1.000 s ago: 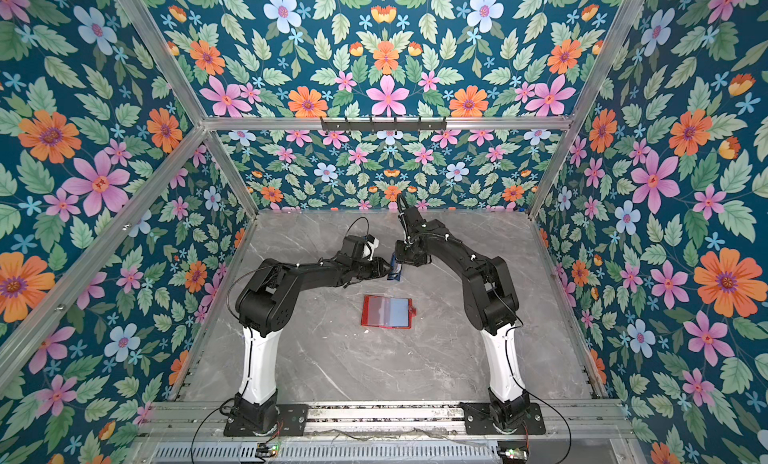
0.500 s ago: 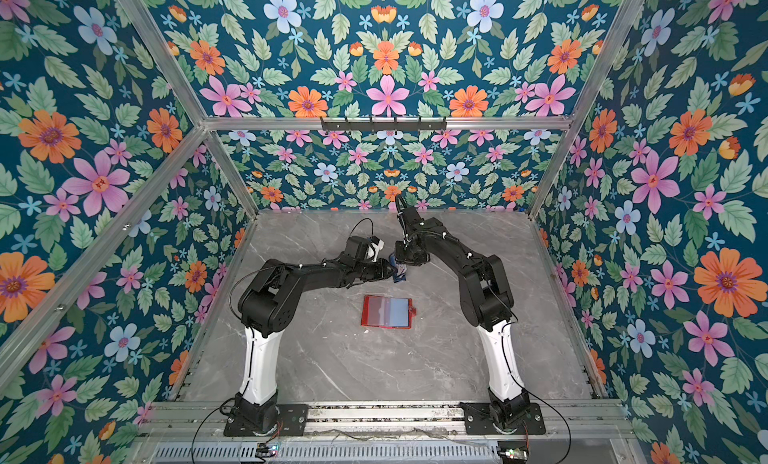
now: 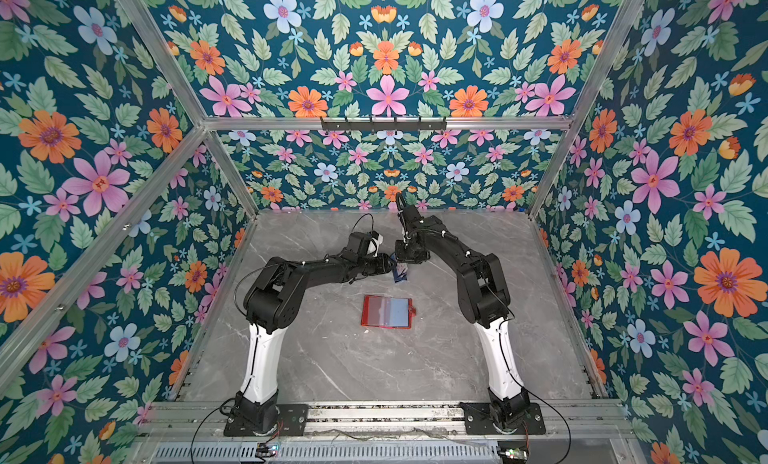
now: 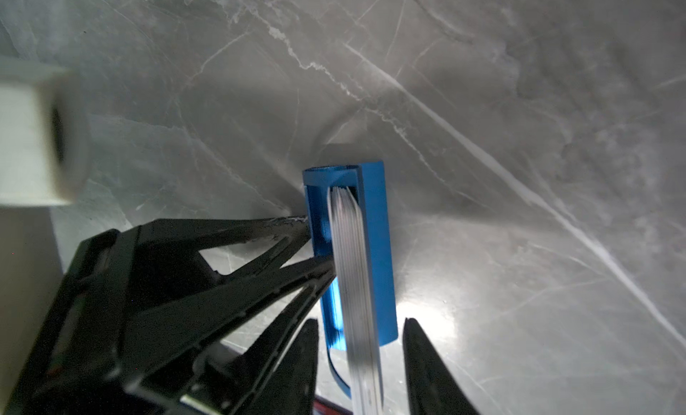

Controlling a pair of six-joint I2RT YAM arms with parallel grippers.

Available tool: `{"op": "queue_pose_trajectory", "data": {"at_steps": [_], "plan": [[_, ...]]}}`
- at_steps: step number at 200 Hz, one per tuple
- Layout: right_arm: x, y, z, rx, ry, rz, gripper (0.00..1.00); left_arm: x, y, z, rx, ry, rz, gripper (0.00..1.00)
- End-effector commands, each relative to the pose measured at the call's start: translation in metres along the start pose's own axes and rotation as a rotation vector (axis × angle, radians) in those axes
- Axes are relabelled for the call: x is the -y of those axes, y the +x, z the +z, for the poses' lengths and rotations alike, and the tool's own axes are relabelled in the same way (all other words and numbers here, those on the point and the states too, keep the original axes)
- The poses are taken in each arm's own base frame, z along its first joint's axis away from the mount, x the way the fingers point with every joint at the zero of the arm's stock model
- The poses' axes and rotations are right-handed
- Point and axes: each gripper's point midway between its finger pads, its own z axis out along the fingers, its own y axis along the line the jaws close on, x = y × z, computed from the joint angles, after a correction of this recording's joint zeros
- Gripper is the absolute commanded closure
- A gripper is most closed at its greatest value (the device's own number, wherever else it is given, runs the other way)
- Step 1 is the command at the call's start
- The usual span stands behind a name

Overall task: Insert credit cards into a card holder
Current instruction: Pick up the credit card from the storage box.

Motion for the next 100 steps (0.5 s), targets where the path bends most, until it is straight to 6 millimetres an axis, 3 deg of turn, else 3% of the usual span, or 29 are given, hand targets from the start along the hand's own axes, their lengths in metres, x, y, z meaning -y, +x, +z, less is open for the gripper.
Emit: {"op": "queue_pose_trajectory", "data": {"at_steps": [1, 100], "plan": [[-0.001, 0.006, 0.002, -0.036, -0.003, -0.02, 0.61, -0.012, 0.011, 0.003, -0.033, -0.042, -0.015, 0.66], [0.014, 0.005, 0.008, -0.049, 0.083, -0.023, 0.65, -0.019, 0.019, 0.005, -0.064, -0.068, -0.02, 0.73]]}}
